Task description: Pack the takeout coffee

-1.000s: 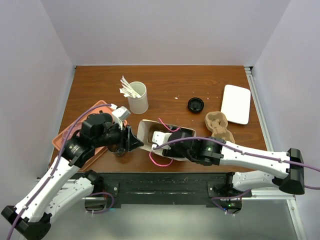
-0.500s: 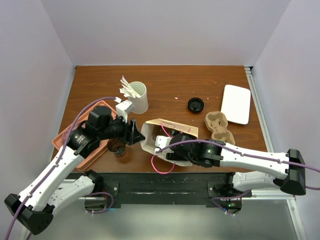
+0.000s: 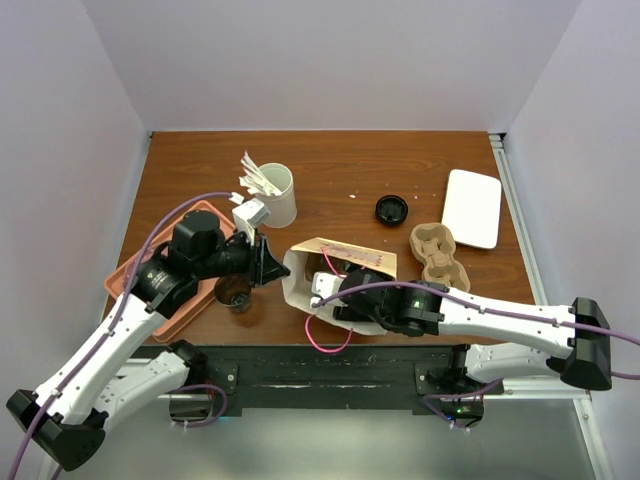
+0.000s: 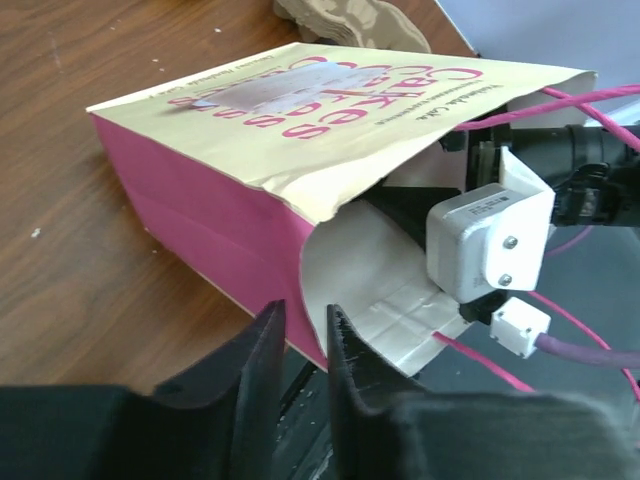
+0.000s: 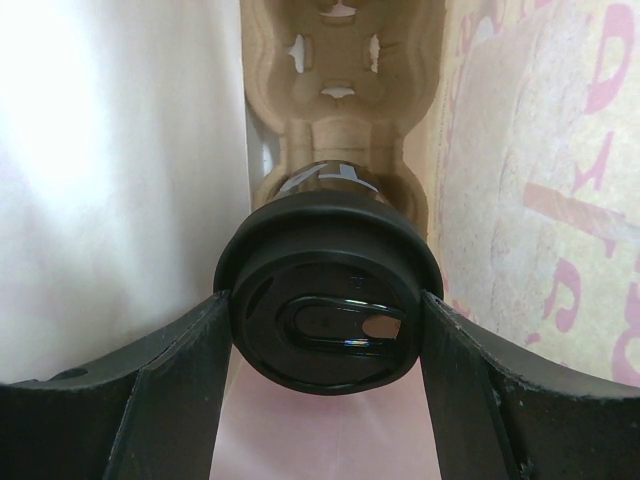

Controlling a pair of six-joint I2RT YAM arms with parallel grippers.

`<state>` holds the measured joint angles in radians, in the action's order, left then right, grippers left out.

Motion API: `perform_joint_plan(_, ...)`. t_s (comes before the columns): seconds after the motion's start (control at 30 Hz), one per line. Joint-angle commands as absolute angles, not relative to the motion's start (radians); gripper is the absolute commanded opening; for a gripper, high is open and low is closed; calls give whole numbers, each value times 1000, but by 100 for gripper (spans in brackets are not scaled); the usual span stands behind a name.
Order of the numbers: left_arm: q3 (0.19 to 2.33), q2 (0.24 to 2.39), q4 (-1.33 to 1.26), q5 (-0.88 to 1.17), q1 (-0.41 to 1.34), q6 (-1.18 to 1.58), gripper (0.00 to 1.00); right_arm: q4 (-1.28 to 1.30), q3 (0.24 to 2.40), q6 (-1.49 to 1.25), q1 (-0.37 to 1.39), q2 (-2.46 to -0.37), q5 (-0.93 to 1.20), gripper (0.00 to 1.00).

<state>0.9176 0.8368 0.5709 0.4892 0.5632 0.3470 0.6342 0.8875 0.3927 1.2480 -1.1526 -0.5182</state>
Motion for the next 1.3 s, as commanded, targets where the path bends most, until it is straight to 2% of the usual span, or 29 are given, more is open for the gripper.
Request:
perform_joint_plan(0.0,904,815,512,548,577,359,17,591,916,399,1244,-1147,-586,28)
perform_joint_plan(0.07,887,805,506,564,577,362,6,586,925,399,1236,-1160,-609,29)
perform_joint_plan(0.17,865,787,488,590,580,370,0,580,936,385,1213,-1178,-608,29)
perform_joint_plan(0.53,790,735,456,646,583,357,0,482,819,436,1170,-1034,-541,27)
perform_joint_plan(1.27,816,736,460,658,621,347,0,410,770,486,1164,-1146,-571,28)
